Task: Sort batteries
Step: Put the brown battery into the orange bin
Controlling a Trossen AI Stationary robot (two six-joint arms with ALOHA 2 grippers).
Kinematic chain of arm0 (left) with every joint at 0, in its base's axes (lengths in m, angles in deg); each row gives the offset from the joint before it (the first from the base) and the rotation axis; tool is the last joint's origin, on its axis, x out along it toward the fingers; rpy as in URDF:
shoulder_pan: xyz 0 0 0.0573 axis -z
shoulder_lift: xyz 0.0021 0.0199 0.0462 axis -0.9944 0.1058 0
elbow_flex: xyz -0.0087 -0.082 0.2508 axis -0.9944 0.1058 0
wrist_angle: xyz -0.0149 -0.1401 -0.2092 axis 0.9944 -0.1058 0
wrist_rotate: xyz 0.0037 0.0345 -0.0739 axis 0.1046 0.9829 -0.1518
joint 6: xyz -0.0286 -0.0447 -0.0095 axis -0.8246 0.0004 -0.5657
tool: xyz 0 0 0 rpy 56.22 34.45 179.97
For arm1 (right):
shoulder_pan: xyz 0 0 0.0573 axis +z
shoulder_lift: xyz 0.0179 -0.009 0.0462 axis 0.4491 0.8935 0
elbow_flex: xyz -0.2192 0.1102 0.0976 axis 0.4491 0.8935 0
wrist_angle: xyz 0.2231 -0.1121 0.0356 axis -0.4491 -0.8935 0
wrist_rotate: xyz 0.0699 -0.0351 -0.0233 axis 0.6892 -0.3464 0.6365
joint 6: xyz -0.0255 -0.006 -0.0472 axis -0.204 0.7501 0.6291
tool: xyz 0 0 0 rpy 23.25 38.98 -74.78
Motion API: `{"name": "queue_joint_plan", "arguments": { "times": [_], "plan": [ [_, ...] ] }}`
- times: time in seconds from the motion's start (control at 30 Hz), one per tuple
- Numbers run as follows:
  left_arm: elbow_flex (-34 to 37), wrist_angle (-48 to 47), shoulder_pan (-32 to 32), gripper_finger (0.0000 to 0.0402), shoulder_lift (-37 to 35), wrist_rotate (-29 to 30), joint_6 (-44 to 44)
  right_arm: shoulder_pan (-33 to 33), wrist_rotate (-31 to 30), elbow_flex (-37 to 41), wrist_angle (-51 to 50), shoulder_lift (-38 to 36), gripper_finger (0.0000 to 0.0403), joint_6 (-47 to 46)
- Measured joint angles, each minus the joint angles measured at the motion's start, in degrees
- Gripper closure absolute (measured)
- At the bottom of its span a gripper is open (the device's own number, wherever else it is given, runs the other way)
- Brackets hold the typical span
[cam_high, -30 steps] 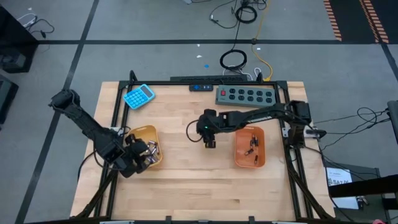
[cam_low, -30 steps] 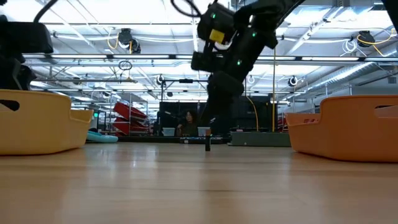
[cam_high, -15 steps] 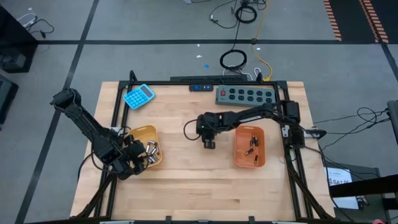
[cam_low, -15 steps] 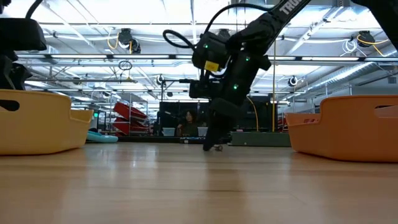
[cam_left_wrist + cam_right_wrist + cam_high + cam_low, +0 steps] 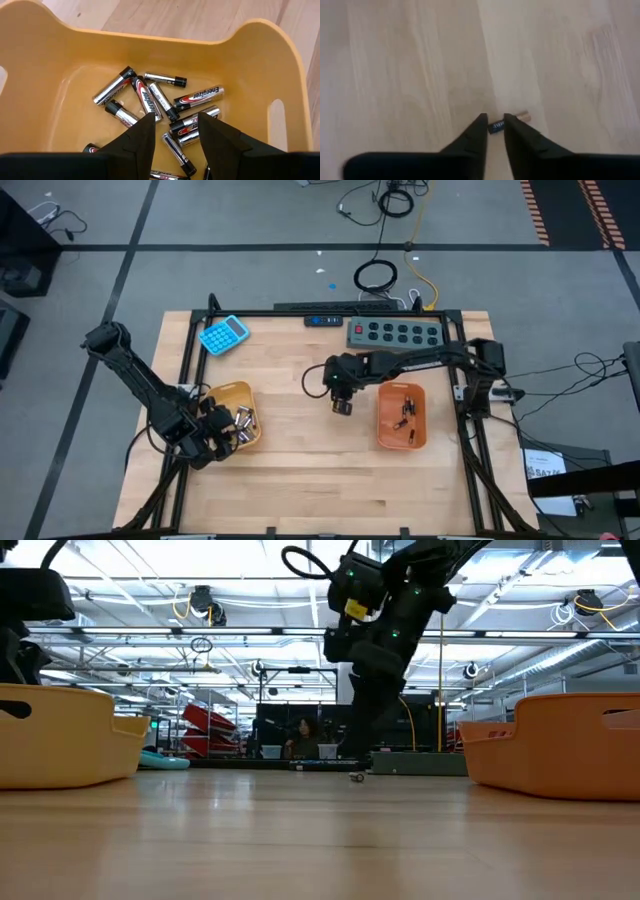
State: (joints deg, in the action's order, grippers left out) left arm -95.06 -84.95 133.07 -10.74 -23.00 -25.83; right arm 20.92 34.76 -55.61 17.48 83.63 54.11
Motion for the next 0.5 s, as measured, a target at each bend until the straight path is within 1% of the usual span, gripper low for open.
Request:
{"name": "queue_joint_plan", "arguments": {
  "times": [0.13, 0.27, 0.37, 0.43, 0.5],
  "plan": [
    [0.0, 0.1, 0.0, 0.0244, 0.0, 2.8, 0.2, -0.7, -1.4, -0.1, 0.0, 2.2, 0.0293, -3.8],
    [0.0, 0.7, 0.0, 0.0244, 0.0, 3.0, 0.2, -1.9, -1.4, 0.1, 0.8, 5.4, 0.0234, -9.6],
    [0.0, 0.7, 0.1, 0.0244, 0.0, 2.4, 0.7, -2.6, -3.1, -0.1, 1.4, 7.5, 0.0215, -13.2],
    [0.0, 0.7, 0.1, 0.0244, 0.0, 2.3, 1.8, -2.4, -4.3, -0.1, 2.5, 8.9, 0.0213, -13.8],
    [0.0, 0.6, 0.1, 0.0244, 0.0, 2.3, 3.0, -2.3, -4.7, -0.3, 3.8, 10.4, 0.0219, -14.2]
  ]
}}
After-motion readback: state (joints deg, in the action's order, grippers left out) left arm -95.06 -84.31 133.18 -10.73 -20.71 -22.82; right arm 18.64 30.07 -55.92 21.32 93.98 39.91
